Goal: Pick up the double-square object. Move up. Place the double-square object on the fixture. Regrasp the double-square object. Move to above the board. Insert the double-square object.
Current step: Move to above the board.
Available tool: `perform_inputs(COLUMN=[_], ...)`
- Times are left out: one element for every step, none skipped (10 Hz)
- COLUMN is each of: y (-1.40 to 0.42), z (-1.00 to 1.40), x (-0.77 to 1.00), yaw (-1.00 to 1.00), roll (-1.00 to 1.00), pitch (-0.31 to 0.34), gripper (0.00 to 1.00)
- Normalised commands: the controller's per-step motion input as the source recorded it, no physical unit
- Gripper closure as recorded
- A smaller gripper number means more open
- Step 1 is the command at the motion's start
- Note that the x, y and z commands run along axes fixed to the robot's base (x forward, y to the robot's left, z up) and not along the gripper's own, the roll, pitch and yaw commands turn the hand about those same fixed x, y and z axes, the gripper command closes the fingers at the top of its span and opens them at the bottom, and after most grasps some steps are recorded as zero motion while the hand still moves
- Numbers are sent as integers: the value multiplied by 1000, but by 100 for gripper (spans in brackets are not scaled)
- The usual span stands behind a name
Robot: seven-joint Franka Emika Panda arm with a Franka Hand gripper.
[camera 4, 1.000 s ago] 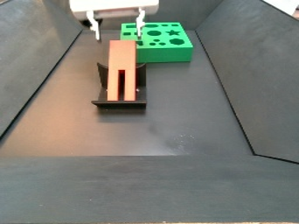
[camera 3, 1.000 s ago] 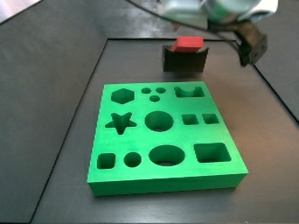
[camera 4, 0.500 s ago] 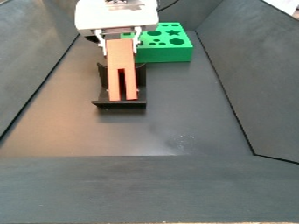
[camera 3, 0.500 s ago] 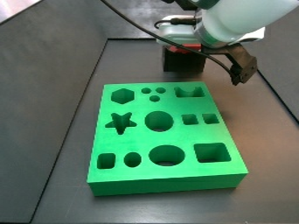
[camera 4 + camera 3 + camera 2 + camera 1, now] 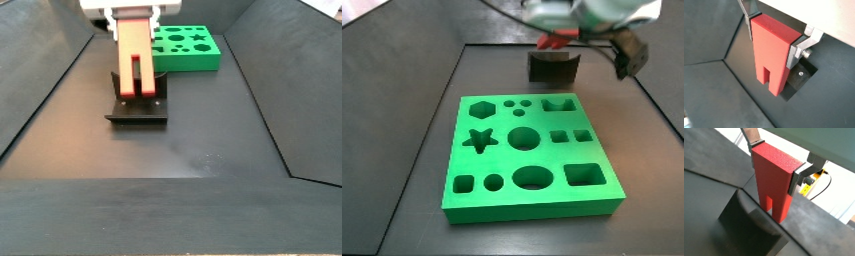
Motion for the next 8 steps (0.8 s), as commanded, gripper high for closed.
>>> perform_inputs(y=[-78,-74,-72,-69,-66,-67,-64,-62], z=[1000,1000,1000,1000,1000,1000,1000,1000], x=[31,30,29,27,28,29,31,39], yaw=[11,11,16,20,26,40,50,66], roll=[54,28,10,0,-12,-20,-21,-26], pitch=[33,46,57,73,85,100,115,127], gripper=[100,100,100,100,100,100,100,100])
